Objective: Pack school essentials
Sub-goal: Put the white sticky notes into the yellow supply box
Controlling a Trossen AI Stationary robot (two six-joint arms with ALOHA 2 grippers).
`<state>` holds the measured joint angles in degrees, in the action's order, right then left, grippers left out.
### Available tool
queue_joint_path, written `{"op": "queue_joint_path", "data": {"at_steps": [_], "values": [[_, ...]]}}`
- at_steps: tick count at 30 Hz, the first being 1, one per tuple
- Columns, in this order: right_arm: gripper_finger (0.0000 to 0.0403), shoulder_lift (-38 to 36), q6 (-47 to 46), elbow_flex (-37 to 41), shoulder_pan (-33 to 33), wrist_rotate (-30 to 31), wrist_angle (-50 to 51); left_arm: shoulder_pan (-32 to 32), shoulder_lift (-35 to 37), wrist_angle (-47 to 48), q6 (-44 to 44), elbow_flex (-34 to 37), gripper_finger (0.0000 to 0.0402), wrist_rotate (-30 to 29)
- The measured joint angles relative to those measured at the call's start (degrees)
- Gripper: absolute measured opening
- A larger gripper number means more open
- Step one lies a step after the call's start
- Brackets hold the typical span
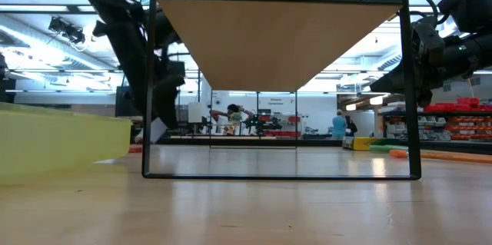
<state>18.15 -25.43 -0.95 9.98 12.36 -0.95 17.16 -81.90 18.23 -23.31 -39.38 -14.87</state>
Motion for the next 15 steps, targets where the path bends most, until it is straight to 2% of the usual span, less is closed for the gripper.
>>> {"op": "queue_joint_path", "data": {"at_steps": [7, 15], "values": [[0.0010, -0.02, 0.00, 0.00, 0.02, 0.02, -0.01, -0.20, 4.80, 4.76, -0.54, 0.15, 0.0293, 0.15], [0.0010, 0.00, 0.00, 0.00, 0.00, 0.00, 0.03, -2.13, 9.41, 8.03, -3.12, 0.17, 0.0293, 3.55]]}}
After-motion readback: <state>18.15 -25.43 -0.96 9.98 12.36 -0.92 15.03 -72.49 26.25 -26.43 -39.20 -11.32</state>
